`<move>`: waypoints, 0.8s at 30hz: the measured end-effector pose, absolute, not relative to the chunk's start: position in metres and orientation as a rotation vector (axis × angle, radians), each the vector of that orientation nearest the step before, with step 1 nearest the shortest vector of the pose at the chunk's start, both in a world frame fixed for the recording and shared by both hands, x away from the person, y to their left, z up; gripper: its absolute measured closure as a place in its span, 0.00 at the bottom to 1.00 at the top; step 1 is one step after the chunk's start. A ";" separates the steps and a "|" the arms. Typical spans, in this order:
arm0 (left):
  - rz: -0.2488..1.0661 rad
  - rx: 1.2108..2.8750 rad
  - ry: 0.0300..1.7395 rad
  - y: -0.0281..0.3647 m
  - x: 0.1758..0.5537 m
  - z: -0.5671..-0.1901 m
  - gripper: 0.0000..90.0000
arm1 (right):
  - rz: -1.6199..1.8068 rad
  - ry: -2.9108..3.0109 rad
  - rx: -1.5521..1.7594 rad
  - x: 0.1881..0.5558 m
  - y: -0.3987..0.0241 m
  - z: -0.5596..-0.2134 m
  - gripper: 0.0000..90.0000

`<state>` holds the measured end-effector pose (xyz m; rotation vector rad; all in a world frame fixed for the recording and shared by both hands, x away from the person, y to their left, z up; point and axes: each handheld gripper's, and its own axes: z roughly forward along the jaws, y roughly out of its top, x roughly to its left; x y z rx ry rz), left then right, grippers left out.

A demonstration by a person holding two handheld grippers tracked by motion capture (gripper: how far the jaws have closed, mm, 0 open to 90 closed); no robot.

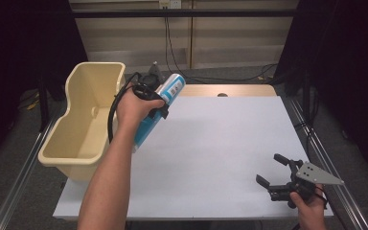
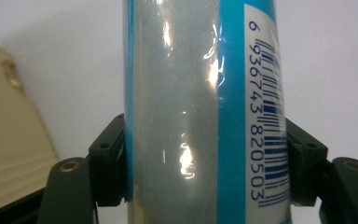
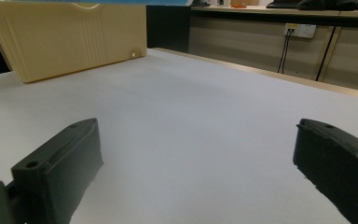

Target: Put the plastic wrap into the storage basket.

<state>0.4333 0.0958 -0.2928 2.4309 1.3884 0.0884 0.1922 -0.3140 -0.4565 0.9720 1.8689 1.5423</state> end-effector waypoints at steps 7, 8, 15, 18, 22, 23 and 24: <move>0.111 2.380 1.444 0.116 0.427 -0.271 0.35 | 1.543 1.868 0.976 0.192 -0.314 -0.457 0.01; 0.115 2.379 1.446 0.119 0.426 -0.269 0.35 | 1.542 1.870 0.975 0.192 -0.314 -0.457 0.01; 0.140 2.345 1.476 0.136 0.421 -0.252 0.35 | 1.542 1.875 0.973 0.193 -0.312 -0.457 0.01; 0.129 2.328 1.486 0.142 0.420 -0.247 0.35 | 1.539 1.880 0.973 0.193 -0.313 -0.457 0.01; 0.135 2.298 1.527 0.156 0.415 -0.241 0.35 | 1.541 1.873 0.974 0.193 -0.313 -0.457 0.01; 0.132 2.290 1.534 0.160 0.415 -0.240 0.35 | 1.541 1.876 0.974 0.193 -0.313 -0.457 0.01; 0.131 2.288 1.534 0.163 0.414 -0.238 0.35 | 1.538 1.878 0.973 0.193 -0.313 -0.457 0.01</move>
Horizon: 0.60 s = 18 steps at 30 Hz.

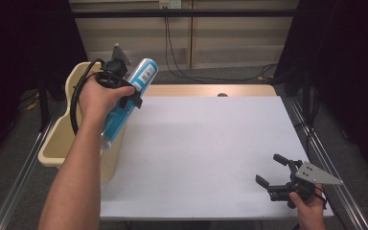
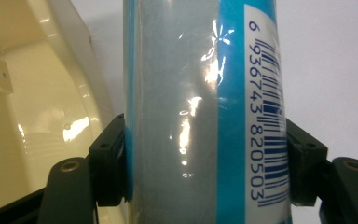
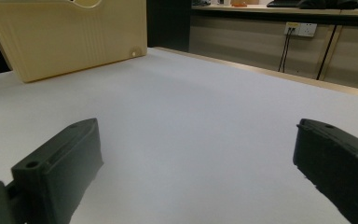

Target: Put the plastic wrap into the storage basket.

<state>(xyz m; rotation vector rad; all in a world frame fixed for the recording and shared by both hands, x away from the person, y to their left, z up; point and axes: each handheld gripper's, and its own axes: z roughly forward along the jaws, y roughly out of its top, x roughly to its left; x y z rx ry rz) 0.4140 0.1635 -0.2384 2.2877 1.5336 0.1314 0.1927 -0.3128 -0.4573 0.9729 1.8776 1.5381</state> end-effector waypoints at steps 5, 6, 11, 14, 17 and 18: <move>0.146 2.260 1.581 0.179 0.410 -0.234 0.35 | 1.539 1.876 0.974 0.193 -0.313 -0.457 0.01; 0.146 2.260 1.581 0.179 0.410 -0.234 0.35 | 1.539 1.876 0.974 0.193 -0.313 -0.457 0.01; 0.150 2.225 1.623 0.199 0.405 -0.233 0.35 | 1.536 1.886 0.967 0.192 -0.310 -0.458 0.01; 0.156 2.203 1.646 0.206 0.404 -0.233 0.35 | 1.533 1.890 0.960 0.193 -0.309 -0.457 0.01; 0.159 2.184 1.665 0.215 0.402 -0.232 0.35 | 1.528 1.893 0.958 0.192 -0.309 -0.457 0.01; 0.164 2.178 1.675 0.218 0.401 -0.232 0.35 | 1.529 1.891 0.959 0.192 -0.309 -0.457 0.01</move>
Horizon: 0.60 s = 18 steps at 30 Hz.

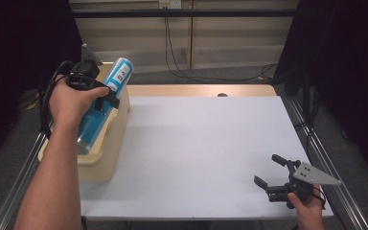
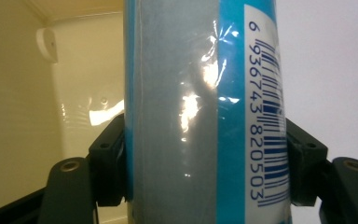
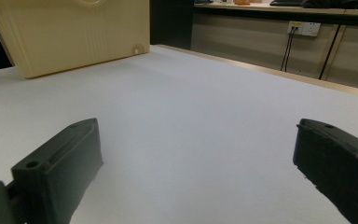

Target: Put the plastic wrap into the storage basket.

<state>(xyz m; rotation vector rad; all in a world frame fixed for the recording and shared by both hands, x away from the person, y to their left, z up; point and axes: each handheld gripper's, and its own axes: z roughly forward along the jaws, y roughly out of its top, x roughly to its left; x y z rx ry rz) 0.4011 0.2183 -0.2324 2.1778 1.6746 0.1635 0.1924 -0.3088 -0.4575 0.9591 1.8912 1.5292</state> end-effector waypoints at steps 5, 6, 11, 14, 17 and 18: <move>0.164 2.164 1.698 0.233 0.398 -0.232 0.35 | 1.529 1.889 0.959 0.193 -0.309 -0.458 0.01; 0.182 2.151 1.707 0.238 0.396 -0.232 0.35 | 1.529 1.890 0.958 0.192 -0.309 -0.458 0.01; 0.186 2.145 1.725 0.250 0.392 -0.235 0.35 | 1.531 1.890 0.957 0.192 -0.308 -0.457 0.01; 0.184 2.123 1.747 0.258 0.390 -0.237 0.35 | 1.529 1.892 0.958 0.192 -0.308 -0.458 0.01; 0.192 2.111 1.767 0.264 0.388 -0.239 0.35 | 1.529 1.890 0.958 0.192 -0.308 -0.458 0.01; 0.189 2.116 1.771 0.266 0.388 -0.239 0.35 | 1.529 1.893 0.959 0.192 -0.308 -0.458 0.01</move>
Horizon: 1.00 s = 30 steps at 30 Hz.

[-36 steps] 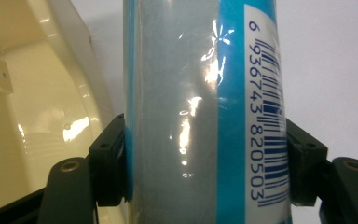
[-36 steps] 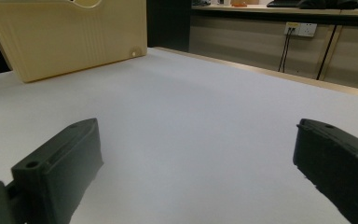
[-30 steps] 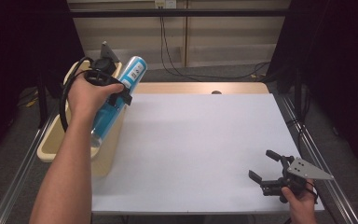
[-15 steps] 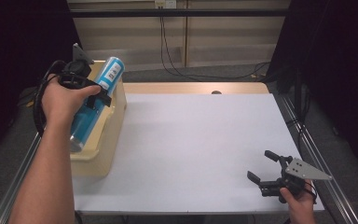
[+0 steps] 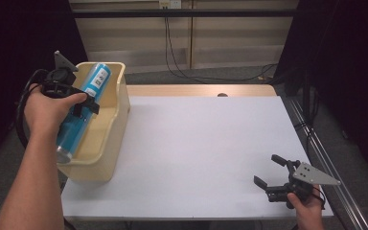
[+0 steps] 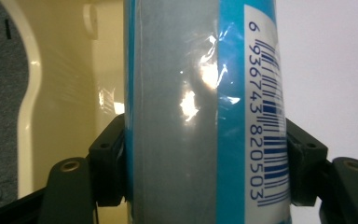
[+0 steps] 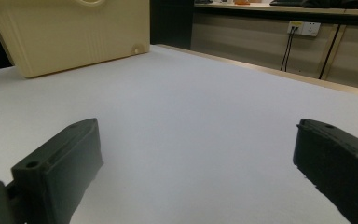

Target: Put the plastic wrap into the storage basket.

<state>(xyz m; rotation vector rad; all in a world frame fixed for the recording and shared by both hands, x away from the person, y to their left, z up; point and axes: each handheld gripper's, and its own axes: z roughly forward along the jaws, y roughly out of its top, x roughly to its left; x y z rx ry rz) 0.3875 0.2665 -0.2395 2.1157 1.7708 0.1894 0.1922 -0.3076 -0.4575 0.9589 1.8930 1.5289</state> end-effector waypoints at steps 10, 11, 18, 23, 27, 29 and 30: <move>0.203 2.083 1.811 0.281 0.382 -0.250 0.35 | 1.528 1.894 0.956 0.192 -0.307 -0.458 0.01; 0.197 2.085 1.813 0.282 0.381 -0.250 0.35 | 1.528 1.894 0.956 0.192 -0.307 -0.458 0.01; 0.200 2.083 1.825 0.283 0.382 -0.258 0.35 | 1.531 1.896 0.958 0.193 -0.306 -0.458 0.01; 0.194 2.082 1.834 0.283 0.383 -0.263 0.35 | 1.529 1.896 0.954 0.192 -0.307 -0.458 0.01; 0.184 2.089 1.837 0.282 0.384 -0.270 0.35 | 1.530 1.894 0.959 0.192 -0.307 -0.458 0.01; 0.179 2.091 1.841 0.282 0.384 -0.272 0.35 | 1.531 1.894 0.956 0.192 -0.307 -0.458 0.01; 0.181 2.085 1.849 0.281 0.383 -0.273 0.35 | 1.531 1.896 0.959 0.192 -0.307 -0.458 0.01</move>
